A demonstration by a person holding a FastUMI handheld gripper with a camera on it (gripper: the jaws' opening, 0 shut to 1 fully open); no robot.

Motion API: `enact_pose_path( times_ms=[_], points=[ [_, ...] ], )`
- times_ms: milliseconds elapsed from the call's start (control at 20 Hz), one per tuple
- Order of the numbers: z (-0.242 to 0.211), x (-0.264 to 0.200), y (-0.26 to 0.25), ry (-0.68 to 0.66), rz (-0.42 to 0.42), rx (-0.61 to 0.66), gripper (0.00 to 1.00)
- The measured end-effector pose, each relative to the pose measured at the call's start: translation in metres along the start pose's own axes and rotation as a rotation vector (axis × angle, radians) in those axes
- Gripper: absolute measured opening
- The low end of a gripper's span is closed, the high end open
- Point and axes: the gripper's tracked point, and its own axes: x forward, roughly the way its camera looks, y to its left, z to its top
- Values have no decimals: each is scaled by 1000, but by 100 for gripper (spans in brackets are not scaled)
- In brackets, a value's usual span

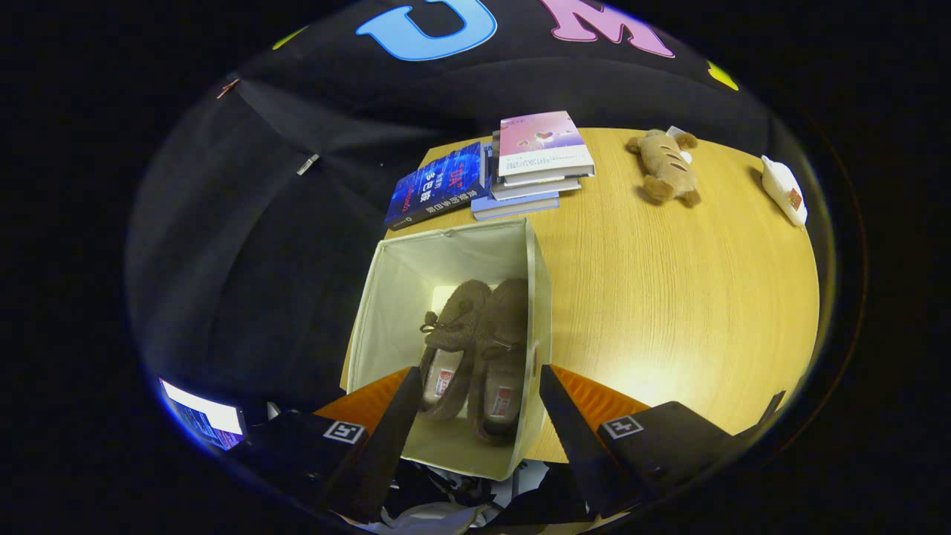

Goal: Open the storage box then place both shoes into the box .Put the left shoe in first, then the right shoe, with the right side of both shoes facing outward in a uniform manner.

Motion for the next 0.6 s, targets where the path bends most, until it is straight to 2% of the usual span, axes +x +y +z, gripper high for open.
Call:
enact_pose_path(
  times_ms=[350,600],
  points=[
    [30,-60,-52,-210,-37,-71,99],
    [70,-122,-125,-413,-146,-119,99]
  ],
)
